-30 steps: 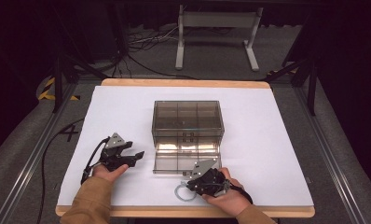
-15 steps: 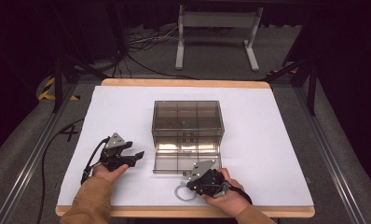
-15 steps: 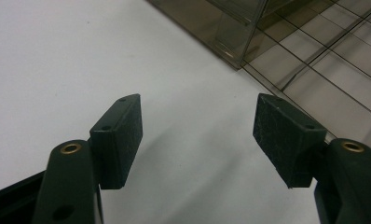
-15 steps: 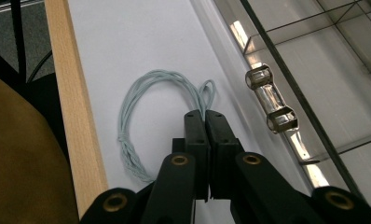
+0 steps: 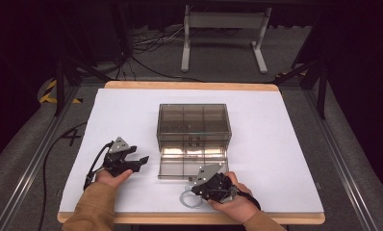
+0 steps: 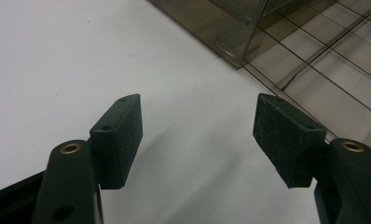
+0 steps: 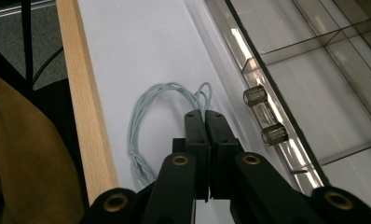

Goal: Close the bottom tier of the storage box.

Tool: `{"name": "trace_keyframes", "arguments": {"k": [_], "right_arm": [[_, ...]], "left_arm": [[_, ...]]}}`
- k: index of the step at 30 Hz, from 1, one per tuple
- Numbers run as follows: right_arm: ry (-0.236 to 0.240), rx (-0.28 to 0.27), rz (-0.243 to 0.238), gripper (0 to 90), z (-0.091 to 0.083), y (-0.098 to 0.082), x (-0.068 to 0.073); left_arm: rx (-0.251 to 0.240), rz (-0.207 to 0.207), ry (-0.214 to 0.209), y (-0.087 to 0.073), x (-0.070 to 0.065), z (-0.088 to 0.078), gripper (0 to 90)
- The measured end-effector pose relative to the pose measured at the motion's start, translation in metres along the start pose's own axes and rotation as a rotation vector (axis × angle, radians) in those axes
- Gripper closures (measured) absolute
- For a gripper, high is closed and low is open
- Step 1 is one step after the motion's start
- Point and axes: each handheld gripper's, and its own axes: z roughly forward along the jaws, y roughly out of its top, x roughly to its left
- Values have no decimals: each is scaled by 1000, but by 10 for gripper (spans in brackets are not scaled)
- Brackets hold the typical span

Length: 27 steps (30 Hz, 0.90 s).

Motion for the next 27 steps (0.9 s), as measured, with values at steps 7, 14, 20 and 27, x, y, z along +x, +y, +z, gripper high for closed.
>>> {"name": "trace_keyframes", "arguments": {"k": [7,14,20,27], "right_arm": [[-7,-17,4,896,-5,5,1],[-17,-40,13,896,-10,10,0],[-40,-54,24,895,-15,15,-1],[-81,-58,60,896,-20,20,-6]], "left_arm": [[0,1,0,0,0,0,338],[0,1,1,0,0,0,338],[1,1,1,0,0,0,337],[2,2,3,0,0,0,338]]}}
